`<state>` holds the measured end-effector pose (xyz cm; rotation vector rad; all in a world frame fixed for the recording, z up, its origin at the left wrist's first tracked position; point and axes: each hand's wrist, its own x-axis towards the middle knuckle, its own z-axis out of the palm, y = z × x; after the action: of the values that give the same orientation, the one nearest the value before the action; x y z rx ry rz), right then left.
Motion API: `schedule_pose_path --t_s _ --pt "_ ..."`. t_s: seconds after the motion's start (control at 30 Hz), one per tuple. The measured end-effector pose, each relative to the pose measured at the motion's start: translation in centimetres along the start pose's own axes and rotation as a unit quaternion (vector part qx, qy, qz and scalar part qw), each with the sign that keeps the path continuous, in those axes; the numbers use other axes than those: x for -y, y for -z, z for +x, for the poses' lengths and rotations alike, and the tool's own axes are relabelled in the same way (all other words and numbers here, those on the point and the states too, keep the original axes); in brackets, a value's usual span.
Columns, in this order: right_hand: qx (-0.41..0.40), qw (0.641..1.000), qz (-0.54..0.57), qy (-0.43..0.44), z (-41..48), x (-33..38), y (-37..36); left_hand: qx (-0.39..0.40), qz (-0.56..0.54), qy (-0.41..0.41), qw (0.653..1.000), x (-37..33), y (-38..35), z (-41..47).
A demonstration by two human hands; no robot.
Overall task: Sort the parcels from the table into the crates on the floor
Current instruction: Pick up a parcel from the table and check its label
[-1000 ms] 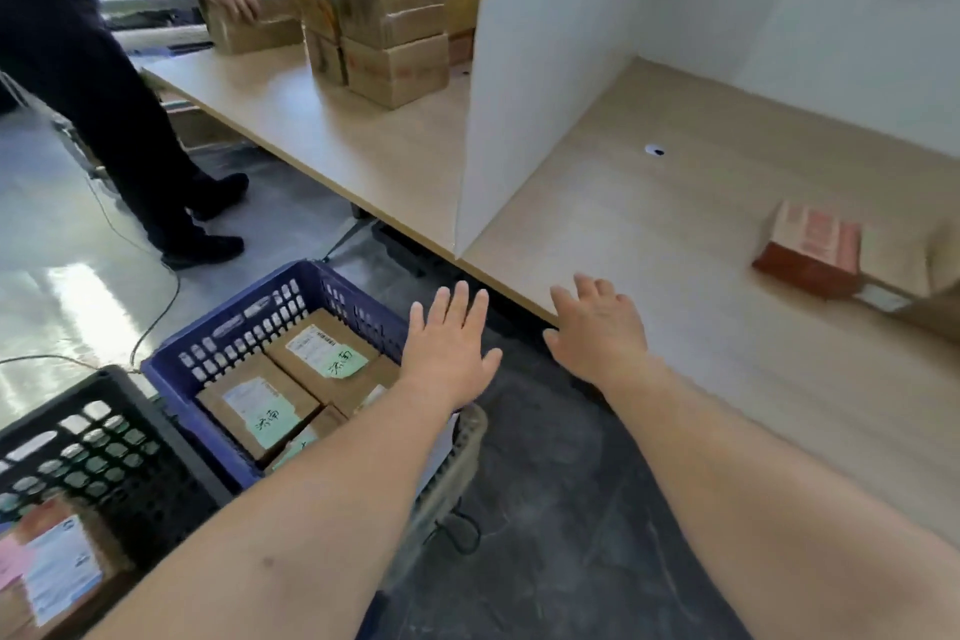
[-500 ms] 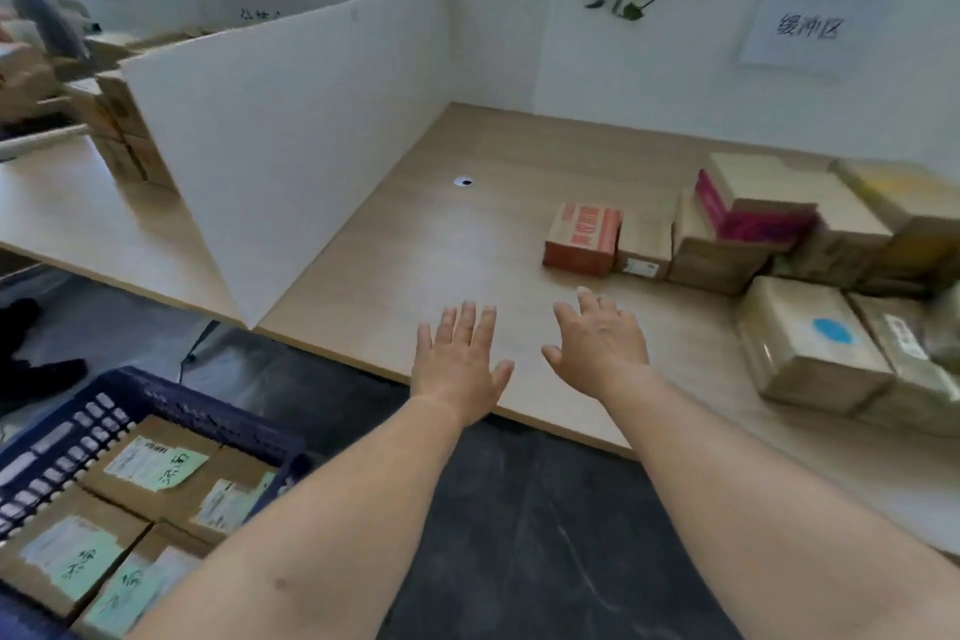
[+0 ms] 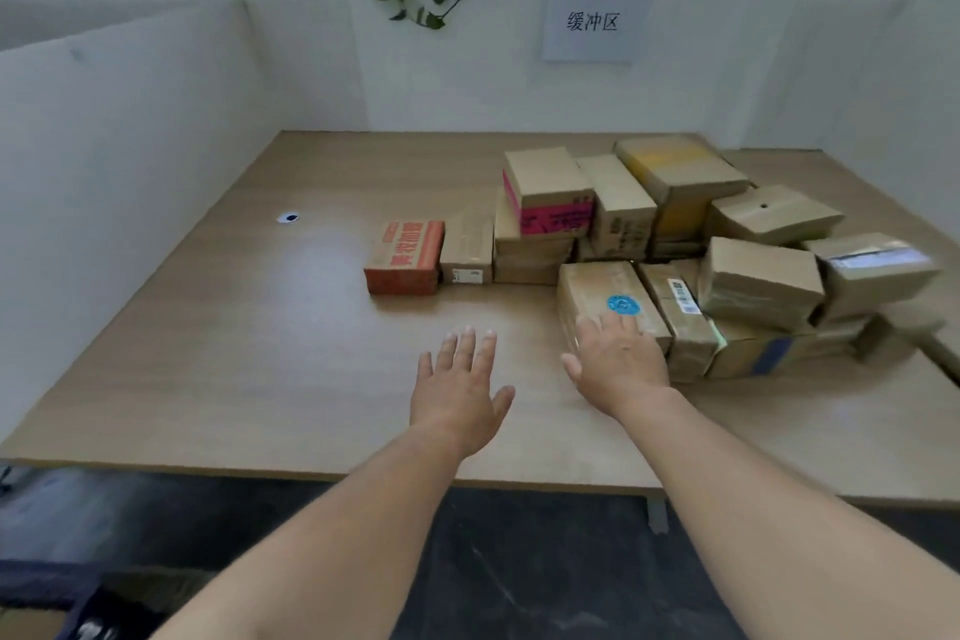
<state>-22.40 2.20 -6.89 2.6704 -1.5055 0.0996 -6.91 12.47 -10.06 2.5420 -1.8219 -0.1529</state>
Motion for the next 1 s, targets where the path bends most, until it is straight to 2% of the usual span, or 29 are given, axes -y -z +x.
schedule_pose_path --t_s 0.3,0.47,0.6,0.8,1.0 --pt "0.031 0.991 0.032 -0.123 -0.2 -6.5 -3.0 0.021 -0.026 -0.074 0.997 -5.9 -1.5 5.9" --pt "0.027 0.985 0.039 -0.164 2.5 -9.6 -3.1 0.027 -0.078 -0.095 0.992 -8.5 -1.6 10.5" --pt "0.032 0.985 0.062 -0.159 6.2 -10.5 -3.0 0.035 -0.129 -0.081 0.988 -9.5 -1.2 14.1" --pt "0.093 0.982 0.045 -0.158 9.8 -9.8 -4.0 0.075 -0.213 -0.041 0.973 -8.9 -1.6 17.5" --pt "0.107 0.976 0.065 -0.178 12.3 -8.2 -4.1 0.139 -0.275 -0.004 0.951 -7.6 -1.5 19.2"
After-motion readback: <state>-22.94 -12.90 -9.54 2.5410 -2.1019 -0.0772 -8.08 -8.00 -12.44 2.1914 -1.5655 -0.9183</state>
